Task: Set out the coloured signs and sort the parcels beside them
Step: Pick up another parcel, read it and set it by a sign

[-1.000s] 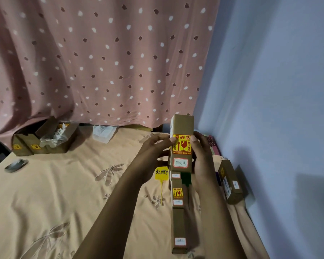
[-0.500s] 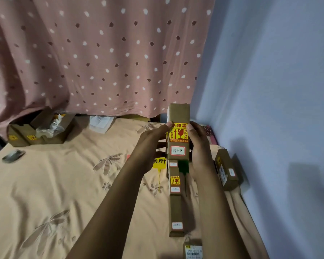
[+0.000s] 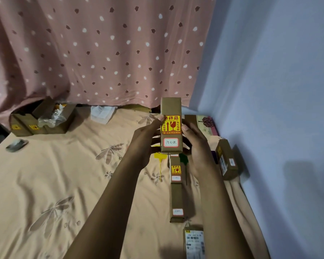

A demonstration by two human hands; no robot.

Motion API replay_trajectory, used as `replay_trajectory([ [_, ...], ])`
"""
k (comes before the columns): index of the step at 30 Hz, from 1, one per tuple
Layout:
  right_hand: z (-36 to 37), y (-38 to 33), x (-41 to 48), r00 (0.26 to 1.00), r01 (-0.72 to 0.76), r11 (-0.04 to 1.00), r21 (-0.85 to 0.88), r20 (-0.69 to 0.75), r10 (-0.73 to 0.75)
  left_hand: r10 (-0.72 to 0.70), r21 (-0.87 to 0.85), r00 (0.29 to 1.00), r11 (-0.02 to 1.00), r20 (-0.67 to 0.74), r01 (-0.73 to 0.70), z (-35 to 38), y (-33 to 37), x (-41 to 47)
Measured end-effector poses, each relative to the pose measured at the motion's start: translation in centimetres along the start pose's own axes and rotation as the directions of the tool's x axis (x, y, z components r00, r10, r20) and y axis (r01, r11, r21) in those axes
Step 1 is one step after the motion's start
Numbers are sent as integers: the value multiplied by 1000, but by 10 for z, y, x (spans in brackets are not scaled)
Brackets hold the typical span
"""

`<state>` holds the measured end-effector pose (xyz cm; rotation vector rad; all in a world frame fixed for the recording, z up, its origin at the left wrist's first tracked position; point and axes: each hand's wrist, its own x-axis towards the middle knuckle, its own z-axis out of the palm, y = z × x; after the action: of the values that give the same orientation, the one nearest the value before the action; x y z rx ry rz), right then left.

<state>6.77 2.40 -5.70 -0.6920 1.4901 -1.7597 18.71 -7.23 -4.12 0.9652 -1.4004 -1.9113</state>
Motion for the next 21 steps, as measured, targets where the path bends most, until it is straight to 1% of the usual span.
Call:
replay_trajectory([
  [3,2,6,0,999,-29,1000,-7,39,29,-6,1,1000,1000,-5,6,-7,-3,2],
  [7,3,13,8,997,-44,999,24,62,42,-23,12,1000,1000,-19,23,-13,-10,9],
  [11,6,28,26,995,-90,996,30,41,88,-40,19,998,999,-43,41,-19,-20,26],
  [13,15,36,46,992,-129,992,-8,11,129,-18,63,992,998,-122,25,-17,-27,46],
  [15,27,44,79,986,-167,984,-52,-7,167,13,149,979,989,-203,17,-16,-30,73],
  [21,50,79,167,956,-290,949,-127,19,294,-62,266,977,957,-202,116,-45,-47,165],
])
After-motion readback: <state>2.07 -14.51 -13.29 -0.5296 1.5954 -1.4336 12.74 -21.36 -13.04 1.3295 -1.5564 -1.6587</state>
